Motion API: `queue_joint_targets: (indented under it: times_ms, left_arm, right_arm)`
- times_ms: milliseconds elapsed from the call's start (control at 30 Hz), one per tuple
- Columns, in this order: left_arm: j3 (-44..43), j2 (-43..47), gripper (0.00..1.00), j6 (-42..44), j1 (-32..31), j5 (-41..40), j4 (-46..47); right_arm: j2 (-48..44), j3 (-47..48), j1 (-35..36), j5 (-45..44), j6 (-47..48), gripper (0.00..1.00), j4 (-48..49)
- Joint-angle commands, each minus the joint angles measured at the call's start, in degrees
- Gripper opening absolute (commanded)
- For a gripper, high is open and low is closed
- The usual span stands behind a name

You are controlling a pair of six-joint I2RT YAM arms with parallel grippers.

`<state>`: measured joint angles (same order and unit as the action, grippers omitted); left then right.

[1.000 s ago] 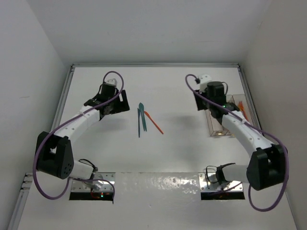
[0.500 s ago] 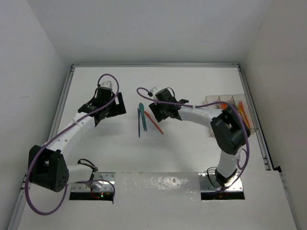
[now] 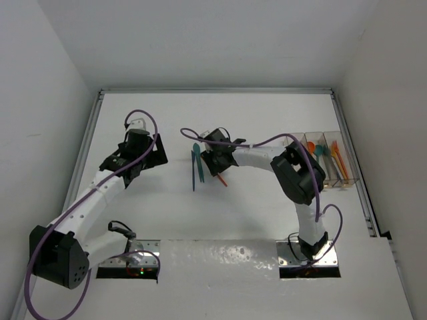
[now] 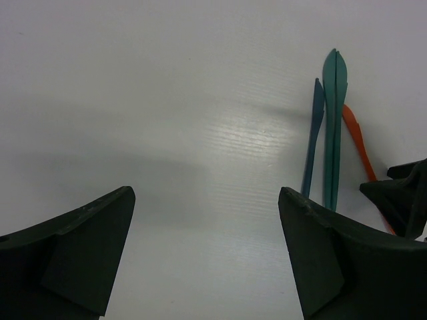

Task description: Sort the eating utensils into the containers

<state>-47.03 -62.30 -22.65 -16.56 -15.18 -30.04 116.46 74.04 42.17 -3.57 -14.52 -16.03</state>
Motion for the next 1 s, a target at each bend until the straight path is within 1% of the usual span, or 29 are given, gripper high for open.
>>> queue_joint_targets:
  times_ms: [0, 67, 167, 200, 267, 300, 367, 467, 567, 633, 700, 733, 833, 867, 933, 967]
  left_arm:
    - [0.18, 1.66, 0.88, -0.81, -0.14, -1.96, 1.48]
    - [0.27, 1.66, 0.88, -0.9, -0.14, -1.87, 1.65]
    - [0.18, 1.66, 0.88, -0.9, -0.14, -1.52, 1.83]
    - [0.27, 1.75, 0.88, -0.9, -0.14, -1.43, 1.92]
    - [0.27, 1.66, 0.88, -0.9, -0.14, -1.17, 2.09]
    - [0.27, 1.66, 0.88, -0.81, -0.14, -1.08, 2.18]
    - [0.27, 1.66, 0.88, -0.81, -0.14, -0.99, 2.18]
    - [0.27, 1.75, 0.88, -0.81, -0.06, -0.73, 2.09]
    - [0.27, 1.92, 0.88, -0.73, -0.05, -0.38, 2.27]
    - [0.35, 1.92, 0.88, -0.72, -0.14, -0.03, 2.36]
    - [0.44, 1.92, 0.88, -0.72, -0.14, 0.24, 2.44]
    - [0.36, 1.92, 0.88, -0.64, -0.06, 0.33, 2.44]
    - [0.53, 1.83, 0.88, -0.64, -0.14, 0.77, 2.62]
    - [0.53, 1.92, 0.88, -0.64, -0.14, 0.94, 2.71]
    - [0.44, 1.75, 0.88, -0.55, -0.14, 1.03, 2.8]
    - [0.44, 1.83, 0.88, -0.46, -0.14, 1.29, 2.88]
  right_arm:
    - [0.69, 2.25, 0.72, 1.2, -2.0, 0.43, -2.68]
    - [1.48, 2.25, 1.24, 0.76, -2.18, 0.41, -3.56]
    - [2.53, 3.47, 2.12, -0.29, -2.26, 0.29, -6.2]
    - [3.5, 3.91, 2.21, -0.82, -2.09, 0.18, -8.03]
    - [4.12, 5.15, 2.3, -1.26, -2.18, 0.09, -9.89]
    - [4.21, 5.15, 2.3, -1.7, -2.0, 0.01, -10.94]
    - [3.6, 4.36, 2.21, -1.79, -1.82, 0.0, -10.95]
    - [-0.35, 1.03, 1.42, -2.93, -1.39, 0.0, -8.67]
    - [-5.88, -2.05, -0.16, -3.72, -0.07, 0.0, -8.05]
    - [-11.15, -4.34, -1.82, -4.68, 0.81, 0.0, -7.79]
    - [-15.02, -6.7, -4.2, -5.56, 1.51, 0.0, -7.7]
    - [-18.95, -7.59, -5.07, -5.92, 1.95, 0.0, -7.52]
    - [-25.99, -10.67, -9.64, -6.8, 4.06, 0.0, -8.05]
    - [-27.5, -11.37, -12.44, -7.15, 4.67, 0.0, -8.4]
    - [-31.36, -13.83, -15.35, -8.11, 5.99, 0.0, -9.01]
    - [-32.43, -15.49, -18.59, -8.12, 7.13, 0.0, -9.1]
